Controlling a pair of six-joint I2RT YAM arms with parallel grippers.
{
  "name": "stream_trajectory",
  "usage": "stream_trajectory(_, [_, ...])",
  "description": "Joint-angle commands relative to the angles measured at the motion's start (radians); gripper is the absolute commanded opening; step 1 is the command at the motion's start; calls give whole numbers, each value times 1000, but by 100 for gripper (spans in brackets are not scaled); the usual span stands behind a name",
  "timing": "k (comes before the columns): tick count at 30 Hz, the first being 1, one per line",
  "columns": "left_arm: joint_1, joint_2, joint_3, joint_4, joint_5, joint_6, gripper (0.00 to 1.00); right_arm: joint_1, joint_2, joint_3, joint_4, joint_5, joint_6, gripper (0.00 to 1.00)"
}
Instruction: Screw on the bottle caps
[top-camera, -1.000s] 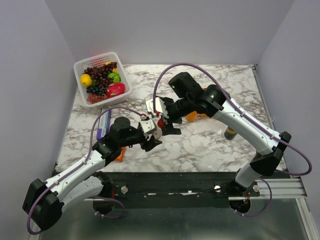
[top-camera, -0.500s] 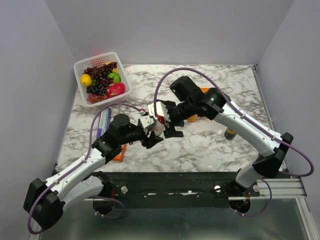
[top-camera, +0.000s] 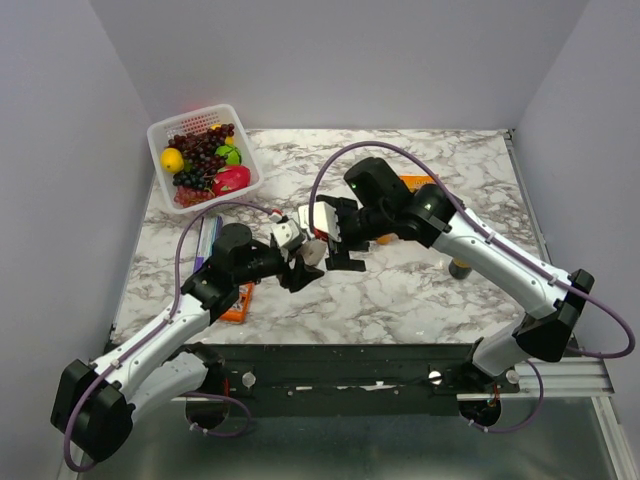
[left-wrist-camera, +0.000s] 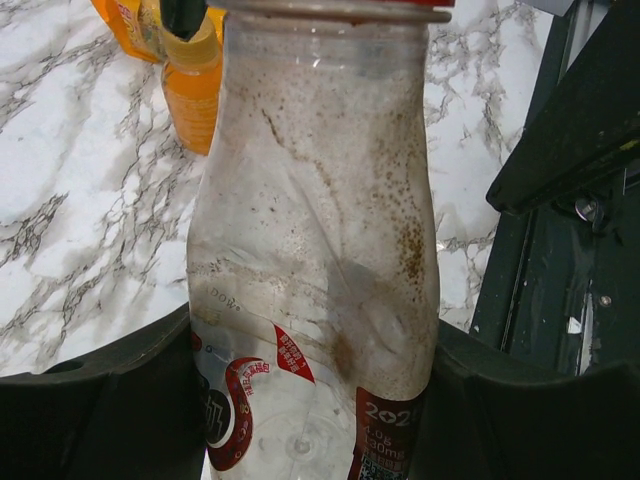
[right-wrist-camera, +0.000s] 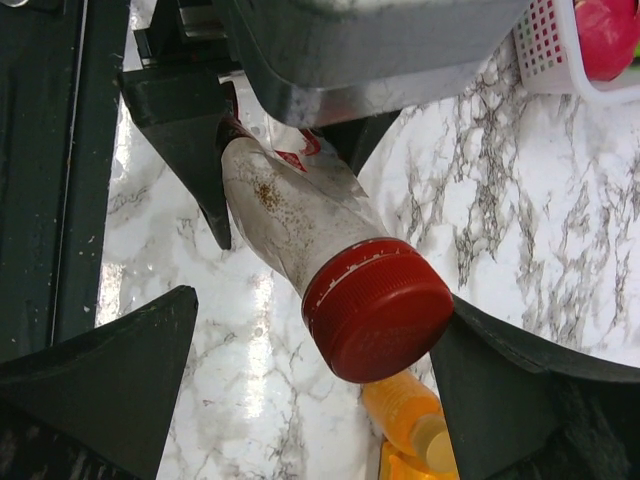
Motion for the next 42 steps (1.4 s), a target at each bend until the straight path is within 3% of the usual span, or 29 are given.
stream_trajectory(1, [28,-21,7,31,10,11,0,-3,-17,15,-79,84,38,100])
stream_trajectory(9, [29,-50,1,-38,24,91,0,-87,49,190,-260,65,3,100])
stream_trajectory(12, [27,-62,12,-115,70,165,0,-134,17,230,-270,-20,-54,97])
stream_trajectory(17, [21,-67,55,-285,140,343,0,-116,-145,89,-125,-138,-316,95])
stream_trajectory(20, [21,-59,90,-379,142,448,0,-70,-164,40,-161,-147,-495,94])
stream_trajectory(25, [20,-56,116,-431,136,500,0,-7,-193,-69,-191,-176,-728,93])
stream_trajectory(32, [11,-62,122,-465,139,520,0,34,-273,-240,36,-176,-827,90])
stream_trajectory(42, [-9,-38,133,-463,141,529,0,36,-251,-250,81,-239,-894,81])
